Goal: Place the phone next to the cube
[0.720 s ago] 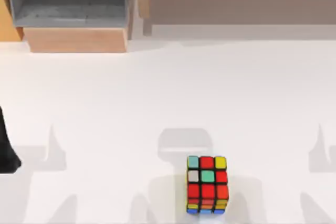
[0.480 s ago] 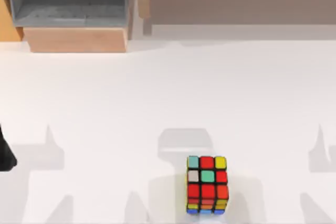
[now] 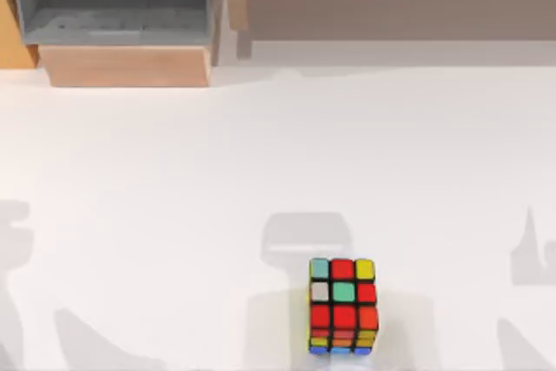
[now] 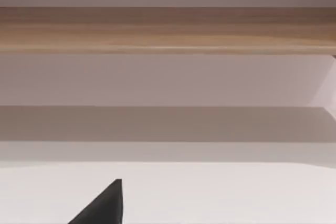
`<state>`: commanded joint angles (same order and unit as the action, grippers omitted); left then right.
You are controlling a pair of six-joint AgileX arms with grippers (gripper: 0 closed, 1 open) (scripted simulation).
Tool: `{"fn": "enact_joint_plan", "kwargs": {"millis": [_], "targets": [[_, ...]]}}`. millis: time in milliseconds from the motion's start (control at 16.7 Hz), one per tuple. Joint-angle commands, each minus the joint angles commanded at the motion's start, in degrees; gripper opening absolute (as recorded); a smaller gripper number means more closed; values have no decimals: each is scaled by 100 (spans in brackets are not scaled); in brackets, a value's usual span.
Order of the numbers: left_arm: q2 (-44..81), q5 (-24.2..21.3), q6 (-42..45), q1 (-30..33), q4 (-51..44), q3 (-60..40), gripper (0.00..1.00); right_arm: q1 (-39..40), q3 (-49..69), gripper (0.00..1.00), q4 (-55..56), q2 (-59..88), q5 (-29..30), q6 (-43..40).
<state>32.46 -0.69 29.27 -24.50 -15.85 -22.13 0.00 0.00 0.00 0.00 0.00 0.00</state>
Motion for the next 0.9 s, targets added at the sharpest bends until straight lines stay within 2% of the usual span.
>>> {"fn": "enact_joint_plan", "kwargs": {"millis": [240,420,660,900], "targets": [[2457,-22,1775,-1218,-1111,-1305,100,0,0,100,0,0,0,0],[4191,-13,2914,-1888,-1917,-2225,100,0,0,100,0,0,0,0],[5929,27,4001,-2404,-2765,-3285,100,0,0,100,0,0,0,0],[6954,61,4610,-2596,-3248,-3978,100,0,0,100,0,0,0,0]]}}
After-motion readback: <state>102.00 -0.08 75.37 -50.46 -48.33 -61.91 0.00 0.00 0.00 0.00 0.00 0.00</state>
